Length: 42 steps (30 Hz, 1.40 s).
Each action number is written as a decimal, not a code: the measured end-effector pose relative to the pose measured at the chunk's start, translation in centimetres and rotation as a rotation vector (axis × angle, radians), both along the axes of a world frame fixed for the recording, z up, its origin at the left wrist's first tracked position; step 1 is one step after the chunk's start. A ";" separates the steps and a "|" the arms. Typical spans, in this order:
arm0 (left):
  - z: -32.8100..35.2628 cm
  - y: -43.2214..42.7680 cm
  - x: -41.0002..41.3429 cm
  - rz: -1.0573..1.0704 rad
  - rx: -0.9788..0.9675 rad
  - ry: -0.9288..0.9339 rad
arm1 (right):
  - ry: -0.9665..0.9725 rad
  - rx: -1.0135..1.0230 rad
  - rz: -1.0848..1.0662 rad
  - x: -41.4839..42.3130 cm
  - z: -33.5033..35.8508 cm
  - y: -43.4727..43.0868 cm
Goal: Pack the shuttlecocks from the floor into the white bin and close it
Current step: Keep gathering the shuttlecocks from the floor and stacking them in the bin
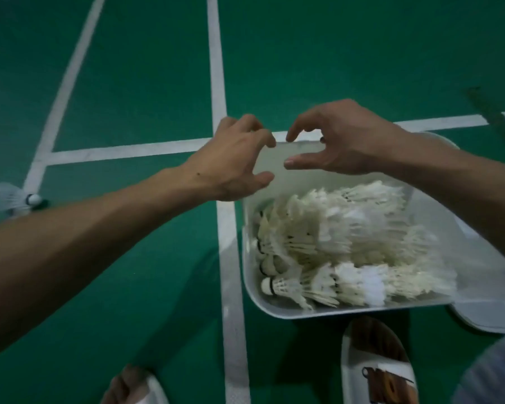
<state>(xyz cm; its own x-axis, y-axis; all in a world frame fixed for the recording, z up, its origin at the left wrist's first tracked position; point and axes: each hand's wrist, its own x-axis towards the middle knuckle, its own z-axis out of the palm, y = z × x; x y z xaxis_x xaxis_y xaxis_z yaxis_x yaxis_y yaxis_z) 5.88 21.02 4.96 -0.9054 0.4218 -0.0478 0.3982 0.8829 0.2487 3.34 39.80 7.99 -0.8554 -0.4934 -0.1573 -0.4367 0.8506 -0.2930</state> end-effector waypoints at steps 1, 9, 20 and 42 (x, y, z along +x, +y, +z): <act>0.2 -1.4 -0.2 0.054 0.018 0.014 | 0.014 -0.007 0.020 -0.5 0.2 -1.3; -2.4 -17.5 0.0 0.479 -0.041 -0.088 | 0.001 0.036 0.210 -5.1 -1.1 -14.2; -11.5 -34.7 7.3 0.780 -0.111 -0.359 | -0.245 0.156 0.519 -2.2 -13.6 -33.6; -15.0 -37.5 13.4 0.791 0.182 -0.425 | -0.328 -0.103 0.548 3.0 -18.5 -38.6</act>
<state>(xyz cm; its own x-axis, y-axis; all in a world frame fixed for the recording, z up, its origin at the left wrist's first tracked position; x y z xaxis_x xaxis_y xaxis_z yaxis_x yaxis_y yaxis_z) 19.26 -16.52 -10.09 -0.8549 -0.2803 -0.4366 -0.4630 0.7919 0.3981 6.32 1.20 -10.53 -0.3909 -0.8715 -0.2962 -0.6737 0.4902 -0.5530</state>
